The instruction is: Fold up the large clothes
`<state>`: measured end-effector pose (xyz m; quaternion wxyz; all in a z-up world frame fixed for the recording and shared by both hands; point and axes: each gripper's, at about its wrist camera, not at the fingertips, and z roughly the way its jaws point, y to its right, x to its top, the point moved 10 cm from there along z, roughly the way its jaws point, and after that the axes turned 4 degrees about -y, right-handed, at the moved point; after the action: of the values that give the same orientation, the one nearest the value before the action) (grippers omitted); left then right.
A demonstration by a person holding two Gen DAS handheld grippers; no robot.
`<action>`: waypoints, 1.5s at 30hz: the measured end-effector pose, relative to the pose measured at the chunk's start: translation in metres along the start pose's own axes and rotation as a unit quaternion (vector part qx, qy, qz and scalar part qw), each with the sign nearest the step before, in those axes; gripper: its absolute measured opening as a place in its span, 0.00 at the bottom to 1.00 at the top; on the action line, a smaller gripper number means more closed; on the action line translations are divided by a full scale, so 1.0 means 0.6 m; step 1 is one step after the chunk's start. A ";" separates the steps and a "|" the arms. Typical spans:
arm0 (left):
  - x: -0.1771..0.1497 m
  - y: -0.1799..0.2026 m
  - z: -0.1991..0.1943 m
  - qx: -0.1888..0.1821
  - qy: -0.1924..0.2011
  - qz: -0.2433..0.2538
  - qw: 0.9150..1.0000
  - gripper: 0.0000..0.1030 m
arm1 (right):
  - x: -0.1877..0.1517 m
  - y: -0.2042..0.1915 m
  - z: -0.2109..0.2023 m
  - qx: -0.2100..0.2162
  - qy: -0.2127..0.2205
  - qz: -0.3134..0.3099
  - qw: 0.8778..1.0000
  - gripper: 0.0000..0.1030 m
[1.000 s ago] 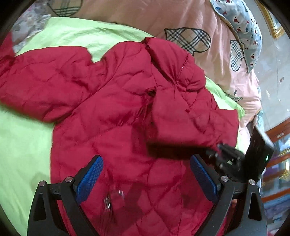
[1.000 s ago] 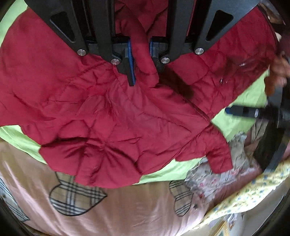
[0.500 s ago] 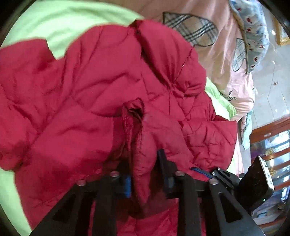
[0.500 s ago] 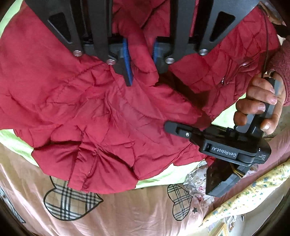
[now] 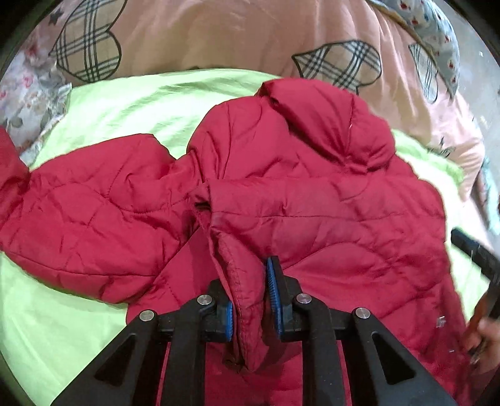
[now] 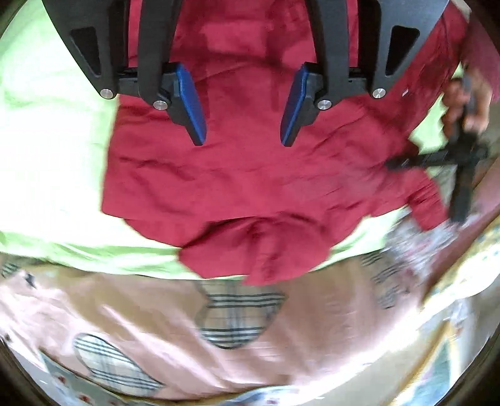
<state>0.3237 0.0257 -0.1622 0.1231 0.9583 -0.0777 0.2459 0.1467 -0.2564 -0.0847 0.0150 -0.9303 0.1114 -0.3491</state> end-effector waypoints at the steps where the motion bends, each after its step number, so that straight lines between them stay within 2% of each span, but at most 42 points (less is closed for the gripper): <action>1: -0.004 0.000 -0.003 0.004 0.001 0.002 1.000 0.19 | -0.002 0.009 0.015 -0.002 -0.011 0.009 1.000 0.51; 2: -0.007 0.000 -0.004 0.008 0.004 0.004 1.000 0.20 | -0.006 0.016 0.034 -0.006 -0.025 0.016 1.000 0.50; 4: -0.011 -0.007 -0.021 0.018 0.013 0.003 1.000 0.33 | -0.019 0.017 0.078 -0.026 -0.056 0.016 0.998 0.49; 5: -0.013 -0.013 -0.035 0.024 0.023 0.001 0.999 0.36 | -0.029 0.020 0.097 -0.038 -0.067 0.010 0.997 0.49; 8: -0.017 -0.023 -0.086 0.034 0.057 -0.001 0.998 0.37 | -0.040 0.023 0.112 -0.058 -0.068 -0.003 0.996 0.49; 12: -0.017 0.022 -0.130 -0.027 0.077 0.002 0.997 0.37 | -0.042 0.022 0.114 -0.066 -0.069 -0.005 0.995 0.50; 13: -0.016 0.049 -0.129 -0.047 0.073 0.011 0.996 0.37 | -0.043 0.021 0.115 -0.067 -0.069 -0.006 0.995 0.50; 15: -0.020 0.083 -0.113 -0.052 0.061 0.027 0.996 0.37 | -0.045 0.022 0.116 -0.069 -0.067 -0.008 0.995 0.50; 17: -0.026 0.100 -0.081 -0.028 0.047 0.037 0.998 0.37 | -0.045 0.018 0.118 -0.071 -0.066 -0.009 0.995 0.50; 21: -0.043 0.084 0.006 0.010 -0.001 0.032 0.999 0.37 | -0.045 0.012 0.113 -0.074 -0.063 -0.005 0.995 0.50; 23: -0.042 0.083 0.034 0.010 -0.008 0.026 1.000 0.37 | -0.044 0.002 0.098 -0.075 -0.059 -0.003 0.995 0.50; 25: -0.038 0.083 0.036 0.000 -0.005 0.020 1.000 0.37 | -0.037 -0.030 0.071 -0.050 -0.036 -0.008 0.998 0.51; 27: -0.035 0.082 0.042 -0.003 -0.008 0.013 1.000 0.37 | -0.034 -0.056 0.057 -0.049 -0.024 -0.027 0.998 0.50; 29: -0.035 0.078 0.050 -0.001 -0.010 0.012 1.000 0.37 | -0.039 -0.064 0.065 -0.069 -0.040 -0.037 0.996 0.56; 33: -0.049 0.066 0.049 -0.012 -0.010 0.011 1.000 0.37 | -0.080 -0.034 0.131 -0.081 -0.097 -0.027 0.992 0.57; 37: -0.054 0.049 0.046 -0.026 -0.014 0.004 1.000 0.37 | -0.080 -0.032 0.141 -0.079 -0.092 -0.021 0.992 0.57; 42: -0.052 0.032 0.022 -0.064 -0.019 -0.026 0.997 0.36 | -0.081 -0.039 0.140 -0.079 -0.092 -0.020 0.992 0.57; 45: -0.050 0.015 -0.006 -0.060 -0.005 -0.032 0.998 0.40 | -0.074 -0.042 0.124 -0.067 -0.087 -0.009 0.994 0.57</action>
<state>0.2941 0.0209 -0.1723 0.1877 0.9525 -0.0622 0.2318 0.1678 -0.2260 -0.1672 -0.0410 -0.9569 0.1242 -0.2591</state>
